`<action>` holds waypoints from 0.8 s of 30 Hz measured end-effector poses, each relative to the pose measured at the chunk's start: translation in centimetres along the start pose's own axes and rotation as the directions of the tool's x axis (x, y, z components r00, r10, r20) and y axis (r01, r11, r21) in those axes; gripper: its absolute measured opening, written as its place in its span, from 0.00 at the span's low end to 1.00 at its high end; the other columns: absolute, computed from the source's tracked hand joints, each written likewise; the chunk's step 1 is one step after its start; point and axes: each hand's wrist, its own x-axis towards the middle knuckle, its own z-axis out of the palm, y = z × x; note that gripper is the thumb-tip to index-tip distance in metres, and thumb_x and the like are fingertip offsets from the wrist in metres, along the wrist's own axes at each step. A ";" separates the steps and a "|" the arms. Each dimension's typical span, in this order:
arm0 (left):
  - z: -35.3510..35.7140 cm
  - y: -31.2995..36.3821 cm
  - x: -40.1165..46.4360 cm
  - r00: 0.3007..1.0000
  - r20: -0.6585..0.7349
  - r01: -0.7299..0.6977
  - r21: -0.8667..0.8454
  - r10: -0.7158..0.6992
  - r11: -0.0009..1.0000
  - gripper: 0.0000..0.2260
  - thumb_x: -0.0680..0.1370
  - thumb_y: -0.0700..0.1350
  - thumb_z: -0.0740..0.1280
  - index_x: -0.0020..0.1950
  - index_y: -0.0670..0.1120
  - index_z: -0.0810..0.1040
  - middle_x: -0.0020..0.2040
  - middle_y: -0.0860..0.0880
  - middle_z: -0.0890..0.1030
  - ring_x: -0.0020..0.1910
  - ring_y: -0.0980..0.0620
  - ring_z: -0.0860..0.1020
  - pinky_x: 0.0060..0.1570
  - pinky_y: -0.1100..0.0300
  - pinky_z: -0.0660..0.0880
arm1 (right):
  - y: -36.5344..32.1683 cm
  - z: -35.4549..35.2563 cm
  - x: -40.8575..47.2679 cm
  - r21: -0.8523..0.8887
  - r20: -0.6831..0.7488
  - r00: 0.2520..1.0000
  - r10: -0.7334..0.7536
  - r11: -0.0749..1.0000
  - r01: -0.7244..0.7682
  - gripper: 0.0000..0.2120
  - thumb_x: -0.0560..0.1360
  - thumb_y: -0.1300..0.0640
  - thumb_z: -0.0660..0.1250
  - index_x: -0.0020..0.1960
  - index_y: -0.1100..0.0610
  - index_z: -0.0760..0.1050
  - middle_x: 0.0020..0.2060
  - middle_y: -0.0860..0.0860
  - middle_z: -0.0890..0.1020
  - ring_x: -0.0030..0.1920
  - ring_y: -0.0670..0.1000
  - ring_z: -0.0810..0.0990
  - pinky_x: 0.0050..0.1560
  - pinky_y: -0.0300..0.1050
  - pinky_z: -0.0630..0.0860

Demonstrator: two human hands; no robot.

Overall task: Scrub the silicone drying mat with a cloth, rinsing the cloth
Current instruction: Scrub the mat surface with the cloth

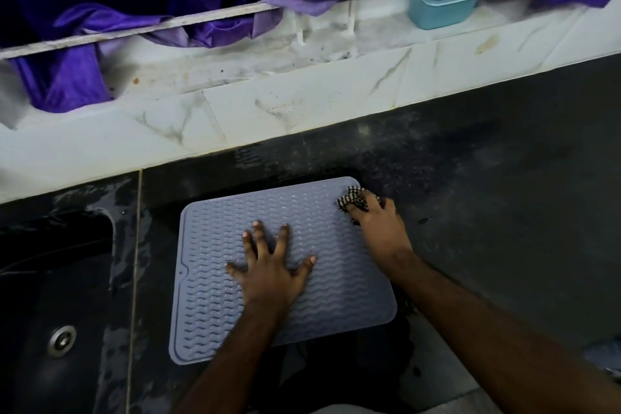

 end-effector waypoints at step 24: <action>-1.2 -7.8 -1.7 0.978 0.054 0.204 -0.089 -0.200 0.975 0.41 0.72 0.80 0.44 0.80 0.65 0.38 0.80 0.40 0.30 0.79 0.35 0.33 0.69 0.21 0.45 | -6.7 -0.7 -0.1 -0.027 -0.055 0.998 0.029 0.999 -0.031 0.18 0.82 0.60 0.55 0.71 0.52 0.71 0.74 0.56 0.60 0.64 0.62 0.67 0.60 0.56 0.75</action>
